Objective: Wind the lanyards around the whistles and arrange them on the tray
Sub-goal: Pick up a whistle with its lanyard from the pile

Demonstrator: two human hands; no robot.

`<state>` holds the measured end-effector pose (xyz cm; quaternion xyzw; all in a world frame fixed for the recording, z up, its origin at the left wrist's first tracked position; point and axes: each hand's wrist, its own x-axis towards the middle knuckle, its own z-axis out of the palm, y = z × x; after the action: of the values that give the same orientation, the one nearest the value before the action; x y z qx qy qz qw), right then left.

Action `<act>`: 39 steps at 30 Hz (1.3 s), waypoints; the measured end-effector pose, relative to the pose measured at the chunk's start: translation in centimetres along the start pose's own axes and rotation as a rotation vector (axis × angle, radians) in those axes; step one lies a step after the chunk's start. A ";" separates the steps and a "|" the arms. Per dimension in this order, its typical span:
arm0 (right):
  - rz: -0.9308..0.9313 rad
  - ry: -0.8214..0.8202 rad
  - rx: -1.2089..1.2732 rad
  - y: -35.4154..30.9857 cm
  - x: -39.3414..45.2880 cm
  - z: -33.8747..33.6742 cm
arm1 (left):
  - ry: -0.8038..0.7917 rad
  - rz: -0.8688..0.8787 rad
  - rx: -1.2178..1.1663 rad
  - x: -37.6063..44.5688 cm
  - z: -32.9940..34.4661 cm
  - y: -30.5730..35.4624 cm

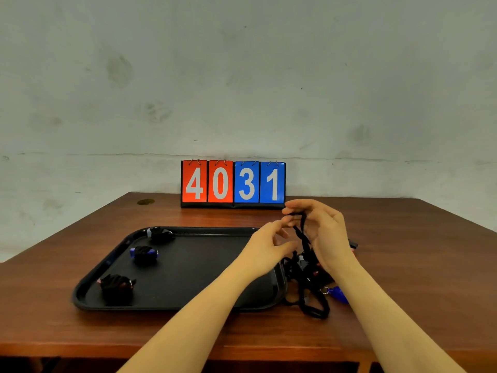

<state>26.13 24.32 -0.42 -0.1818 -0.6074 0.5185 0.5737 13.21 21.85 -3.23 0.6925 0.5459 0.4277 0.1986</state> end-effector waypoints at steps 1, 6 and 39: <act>-0.007 -0.002 0.036 -0.1 -0.1 0.0 | -0.015 -0.004 -0.016 0.0 0.2 0.3; -0.006 0.024 0.064 -0.8 -0.9 -0.5 | -0.022 -0.020 -0.056 -0.5 1.2 1.3; -0.023 -0.104 -0.473 3.5 5.3 7.1 | 0.510 -0.027 -0.155 0.6 -12.2 -1.2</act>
<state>17.05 26.98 0.75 -0.2773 -0.7427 0.3637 0.4890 2.63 20.43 2.90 0.5375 0.5533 0.6263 0.1126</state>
